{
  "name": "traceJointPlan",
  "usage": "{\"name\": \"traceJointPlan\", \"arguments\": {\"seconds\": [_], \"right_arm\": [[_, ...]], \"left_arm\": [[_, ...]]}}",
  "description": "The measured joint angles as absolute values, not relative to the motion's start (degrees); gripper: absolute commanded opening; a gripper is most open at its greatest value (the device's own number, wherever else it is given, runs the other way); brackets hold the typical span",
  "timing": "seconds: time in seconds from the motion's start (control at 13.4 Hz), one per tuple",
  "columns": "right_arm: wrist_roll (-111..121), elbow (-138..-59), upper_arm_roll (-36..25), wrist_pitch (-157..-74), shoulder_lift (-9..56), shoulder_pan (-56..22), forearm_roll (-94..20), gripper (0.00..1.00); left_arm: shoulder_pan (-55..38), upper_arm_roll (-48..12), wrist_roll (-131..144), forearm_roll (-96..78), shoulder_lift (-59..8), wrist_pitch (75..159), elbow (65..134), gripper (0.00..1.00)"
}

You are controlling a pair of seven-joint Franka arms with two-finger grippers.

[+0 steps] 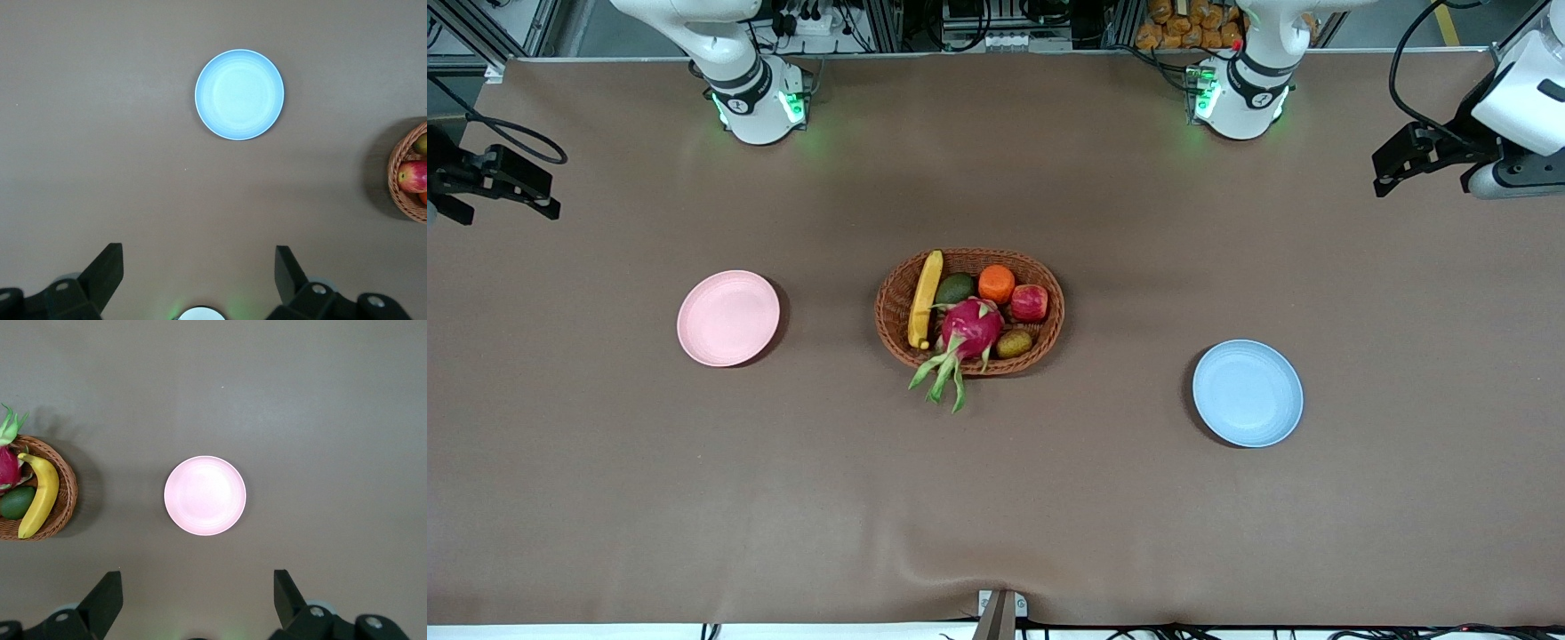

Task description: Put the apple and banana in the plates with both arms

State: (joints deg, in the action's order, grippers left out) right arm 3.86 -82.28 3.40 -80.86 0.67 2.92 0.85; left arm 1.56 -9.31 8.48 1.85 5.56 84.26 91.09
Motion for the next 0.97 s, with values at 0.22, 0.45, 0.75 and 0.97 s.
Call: {"name": "traceJointPlan", "arguments": {"seconds": [0.22, 0.45, 0.75, 0.97], "right_arm": [[3.9, -82.3, 3.4, -80.9, 0.7, 2.5, 0.9, 1.0], [3.9, -82.3, 3.4, -80.9, 0.7, 2.2, 0.9, 1.0], [3.9, -82.3, 3.4, -80.9, 0.7, 2.2, 0.9, 1.0], [3.9, -82.3, 3.3, -80.8, 0.7, 2.2, 0.9, 1.0]], "left_arm": [[1.8, -9.2, 8.5, 0.7, 5.6, 84.3, 91.1, 1.0], [2.0, -8.9, 8.5, 0.5, 5.4, 84.5, 90.9, 1.0], [1.8, -9.0, 8.6, 0.5, 4.3, 84.2, 90.6, 1.0], [1.7, -9.1, 8.6, 0.5, 4.0, 83.9, 90.6, 1.0]]}}
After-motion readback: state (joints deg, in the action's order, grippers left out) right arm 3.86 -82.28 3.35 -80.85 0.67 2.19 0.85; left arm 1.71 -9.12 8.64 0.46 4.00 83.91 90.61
